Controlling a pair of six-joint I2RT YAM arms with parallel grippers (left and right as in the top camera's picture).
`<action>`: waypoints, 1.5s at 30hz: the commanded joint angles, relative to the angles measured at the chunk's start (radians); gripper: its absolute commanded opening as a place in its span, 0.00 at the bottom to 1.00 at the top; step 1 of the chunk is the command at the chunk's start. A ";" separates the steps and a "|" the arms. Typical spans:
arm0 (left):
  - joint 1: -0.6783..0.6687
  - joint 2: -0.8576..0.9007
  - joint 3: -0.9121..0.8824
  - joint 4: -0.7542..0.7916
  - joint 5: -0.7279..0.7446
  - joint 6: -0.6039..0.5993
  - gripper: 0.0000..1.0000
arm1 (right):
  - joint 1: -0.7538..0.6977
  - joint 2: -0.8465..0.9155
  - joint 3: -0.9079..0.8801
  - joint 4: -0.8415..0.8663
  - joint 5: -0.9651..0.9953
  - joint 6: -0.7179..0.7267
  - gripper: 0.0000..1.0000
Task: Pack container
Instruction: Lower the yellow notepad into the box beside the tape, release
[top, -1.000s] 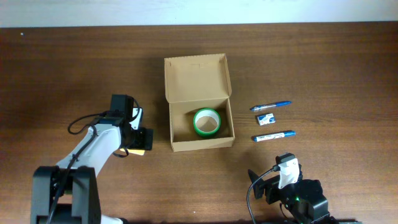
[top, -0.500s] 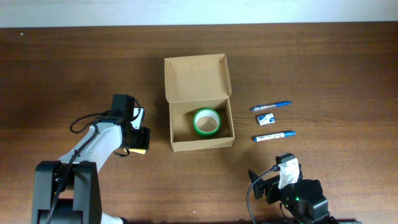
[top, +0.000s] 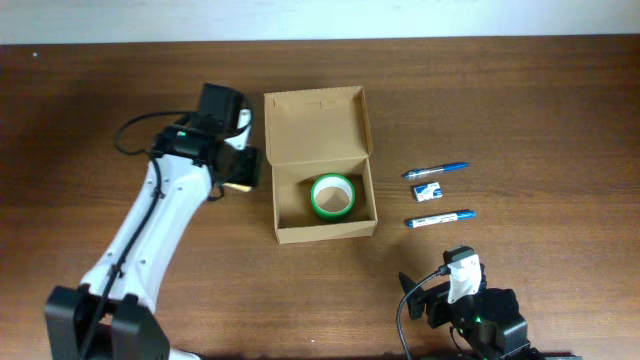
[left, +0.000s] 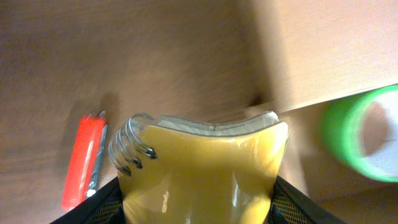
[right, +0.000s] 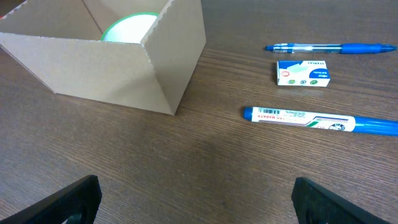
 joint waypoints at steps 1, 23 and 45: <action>-0.097 -0.032 0.054 0.001 -0.014 -0.121 0.50 | -0.005 -0.007 -0.006 0.002 0.001 -0.007 0.99; -0.282 0.129 0.059 -0.056 -0.030 -0.519 0.44 | -0.006 -0.007 -0.006 0.002 0.001 -0.007 0.99; -0.282 0.129 0.059 -0.052 -0.014 -0.529 0.80 | -0.006 -0.007 -0.006 0.002 0.001 -0.007 0.99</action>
